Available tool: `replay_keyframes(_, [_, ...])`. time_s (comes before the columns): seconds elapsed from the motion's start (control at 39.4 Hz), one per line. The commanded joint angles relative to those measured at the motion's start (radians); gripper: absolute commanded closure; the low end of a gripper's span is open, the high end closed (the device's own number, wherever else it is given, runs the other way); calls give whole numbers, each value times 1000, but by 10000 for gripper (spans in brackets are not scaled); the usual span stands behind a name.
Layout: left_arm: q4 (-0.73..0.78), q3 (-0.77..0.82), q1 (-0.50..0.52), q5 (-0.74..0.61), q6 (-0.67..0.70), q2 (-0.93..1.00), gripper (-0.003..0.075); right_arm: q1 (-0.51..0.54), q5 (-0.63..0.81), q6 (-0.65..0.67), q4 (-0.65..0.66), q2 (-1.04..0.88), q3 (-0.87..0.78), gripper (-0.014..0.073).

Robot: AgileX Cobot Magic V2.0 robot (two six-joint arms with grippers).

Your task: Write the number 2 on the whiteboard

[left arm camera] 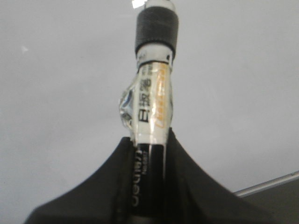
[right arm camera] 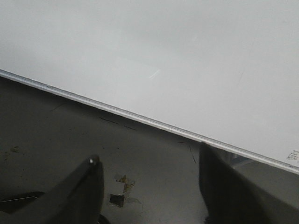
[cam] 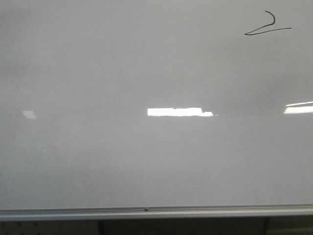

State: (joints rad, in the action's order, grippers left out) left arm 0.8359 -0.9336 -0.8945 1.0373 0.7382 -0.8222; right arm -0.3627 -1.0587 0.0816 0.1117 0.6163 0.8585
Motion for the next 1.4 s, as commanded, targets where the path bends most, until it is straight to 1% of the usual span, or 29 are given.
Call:
replay_keyframes(0.0, [41, -13, 54, -81, 28, 6, 708, 7, 67, 0, 23, 2, 24, 127])
replay_keyframes(0.05, [-8, -15, 92, -103, -30, -3, 708, 7, 67, 0, 22, 2, 24, 127])
replay_keyframes(0.18, [-171, -30, 226, -174, -224, -36, 708, 7, 70, 0, 22, 2, 24, 127])
replay_keyframes(0.28, [-353, -38, 368, -261, -388, -78, 706, 7, 77, 0, 21, 2, 24, 127])
replay_keyframes(0.36, [-452, -38, 485, -327, -466, -113, 702, 7, 81, 0, 21, 2, 24, 127])
replay_keyframes(0.43, [-543, -34, 612, -413, -513, -146, 675, 7, 83, 0, 21, 2, 24, 127])
replay_keyframes(0.48, [-649, -34, 683, -469, -571, -167, 652, 7, 86, 0, 21, 2, 24, 127])
replay_keyframes(0.58, [-858, -32, 784, -572, -747, -224, 609, 7, 93, 0, 21, 2, 24, 127])
replay_keyframes(0.63, [-965, -23, 807, -638, -828, -254, 594, 7, 98, 0, 21, 2, 24, 127])
replay_keyframes(0.69, [-1019, -11, 809, -721, -869, -288, 590, 7, 101, 0, 21, 2, 24, 127])
replay_keyframes(0.86, [-1029, 5, 793, -973, -870, -430, 590, 7, 119, 0, 21, 2, 24, 127])
replay_keyframes(0.99, [-1029, 5, 791, -1107, -870, -525, 590, 7, 127, 0, 21, 2, 24, 127])
replay_keyframes(1.27, [-1027, 3, 791, -1233, -870, -647, 589, 7, 127, 0, 10, 2, 24, 127])
replay_keyframes(1.37, [-1027, -5, 791, -1238, -870, -678, 582, 7, 127, 0, 10, 2, 24, 127])
